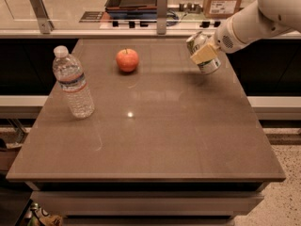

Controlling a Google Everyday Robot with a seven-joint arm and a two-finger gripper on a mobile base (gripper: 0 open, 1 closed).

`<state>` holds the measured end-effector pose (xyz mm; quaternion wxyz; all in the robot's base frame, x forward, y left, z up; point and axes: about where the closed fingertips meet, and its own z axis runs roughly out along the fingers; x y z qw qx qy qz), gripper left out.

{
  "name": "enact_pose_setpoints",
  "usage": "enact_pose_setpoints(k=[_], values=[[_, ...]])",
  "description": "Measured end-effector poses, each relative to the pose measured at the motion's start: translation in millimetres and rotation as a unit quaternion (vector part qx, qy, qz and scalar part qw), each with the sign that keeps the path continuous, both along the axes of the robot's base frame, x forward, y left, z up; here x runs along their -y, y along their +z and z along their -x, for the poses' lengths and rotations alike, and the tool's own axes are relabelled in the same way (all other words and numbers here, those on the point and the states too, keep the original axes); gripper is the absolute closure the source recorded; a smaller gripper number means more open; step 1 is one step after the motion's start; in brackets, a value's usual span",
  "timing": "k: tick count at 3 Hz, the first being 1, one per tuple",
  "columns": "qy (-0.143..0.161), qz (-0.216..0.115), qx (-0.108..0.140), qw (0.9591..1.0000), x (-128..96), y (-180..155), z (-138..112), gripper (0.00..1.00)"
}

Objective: Knock 7up can over

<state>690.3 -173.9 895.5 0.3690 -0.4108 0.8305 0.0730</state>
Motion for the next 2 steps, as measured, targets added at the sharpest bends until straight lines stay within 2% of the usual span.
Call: enact_pose_setpoints(k=[1,2], values=[[-0.006,0.070,-0.017,0.9974,3.2,-10.8,0.8,1.00],[-0.005,0.108,-0.033,0.9936,1.5,-24.6,3.0,1.00]])
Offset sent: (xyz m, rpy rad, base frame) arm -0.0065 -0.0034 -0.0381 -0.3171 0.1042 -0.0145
